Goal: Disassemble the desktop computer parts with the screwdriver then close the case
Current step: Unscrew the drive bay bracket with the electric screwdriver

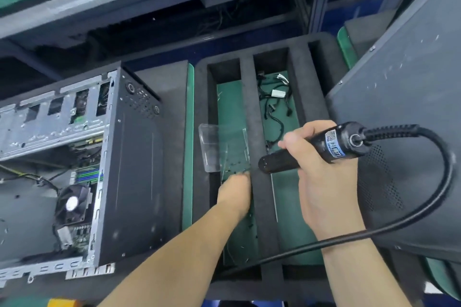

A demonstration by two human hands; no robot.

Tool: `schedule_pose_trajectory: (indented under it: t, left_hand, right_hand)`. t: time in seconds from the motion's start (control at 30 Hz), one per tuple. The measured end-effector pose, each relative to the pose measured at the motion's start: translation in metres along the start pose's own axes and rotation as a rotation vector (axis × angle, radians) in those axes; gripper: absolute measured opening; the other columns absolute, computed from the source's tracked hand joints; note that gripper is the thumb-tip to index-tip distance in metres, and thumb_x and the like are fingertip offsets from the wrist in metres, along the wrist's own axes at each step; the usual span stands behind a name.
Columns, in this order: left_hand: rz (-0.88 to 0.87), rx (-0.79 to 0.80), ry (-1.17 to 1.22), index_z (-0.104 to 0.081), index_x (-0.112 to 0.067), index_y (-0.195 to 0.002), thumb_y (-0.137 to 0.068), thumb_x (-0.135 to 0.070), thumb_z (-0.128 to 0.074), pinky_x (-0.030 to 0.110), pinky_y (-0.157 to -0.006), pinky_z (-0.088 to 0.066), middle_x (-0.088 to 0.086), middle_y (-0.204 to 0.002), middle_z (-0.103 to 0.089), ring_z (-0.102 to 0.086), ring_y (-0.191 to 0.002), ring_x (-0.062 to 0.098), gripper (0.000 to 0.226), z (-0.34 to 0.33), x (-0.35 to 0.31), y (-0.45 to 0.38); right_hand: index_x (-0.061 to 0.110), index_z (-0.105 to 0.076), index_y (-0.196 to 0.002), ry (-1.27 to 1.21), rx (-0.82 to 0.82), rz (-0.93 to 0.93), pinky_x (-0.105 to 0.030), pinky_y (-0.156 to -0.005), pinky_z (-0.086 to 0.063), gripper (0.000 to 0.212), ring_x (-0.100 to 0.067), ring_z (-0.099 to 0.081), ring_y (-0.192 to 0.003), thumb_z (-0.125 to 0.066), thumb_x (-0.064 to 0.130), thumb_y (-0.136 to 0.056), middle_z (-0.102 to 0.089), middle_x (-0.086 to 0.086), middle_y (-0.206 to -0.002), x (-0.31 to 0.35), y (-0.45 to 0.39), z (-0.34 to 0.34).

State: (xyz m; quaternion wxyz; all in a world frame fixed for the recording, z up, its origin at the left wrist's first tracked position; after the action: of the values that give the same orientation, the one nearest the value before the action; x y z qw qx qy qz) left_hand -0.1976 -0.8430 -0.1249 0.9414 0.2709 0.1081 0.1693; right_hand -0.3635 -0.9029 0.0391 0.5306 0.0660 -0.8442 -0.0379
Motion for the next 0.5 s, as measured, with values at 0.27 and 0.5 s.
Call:
schedule_pose_trajectory:
  t: [0.27,0.5]
  left_hand:
    - [0.365,-0.253,0.942,-0.061,-0.013,-0.081,-0.086,-0.006,-0.06,0.044,-0.067,-0.063,0.004,-0.073,-0.066,-0.063,-0.058,0.021,0.008,0.07,0.035,0.038]
    - [0.321,-0.35,1.34,-0.076,-0.007,-0.087,-0.091,-0.001,-0.063,0.033,-0.072,-0.063,0.006,-0.081,-0.071,-0.067,-0.068,0.012,0.015,0.111,0.057,0.084]
  right_hand:
    - [0.025,-0.065,-0.082,-0.041,0.075,0.011,-0.036,-0.08,-0.056,0.023,-0.031,-0.064,-0.087,-0.085,0.03,-0.071,-0.063,-0.002,-0.086,0.03,-0.007,-0.04]
    - [0.022,-0.065,-0.082,-0.04,0.191,0.008,-0.041,-0.08,-0.056,0.027,-0.027,-0.066,-0.081,-0.085,0.031,-0.066,-0.065,-0.001,-0.082,0.052,0.003,-0.091]
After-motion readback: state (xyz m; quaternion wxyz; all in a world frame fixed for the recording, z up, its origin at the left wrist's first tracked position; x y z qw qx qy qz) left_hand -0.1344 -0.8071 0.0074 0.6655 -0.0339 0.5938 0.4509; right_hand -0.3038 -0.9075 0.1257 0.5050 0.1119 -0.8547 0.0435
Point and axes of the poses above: each hand's wrist, its own y-axis away from the middle knuckle, its own z-axis out of the back of the hand, x = y × z, the point moved 7 cm from there along -y, towards the middle knuckle
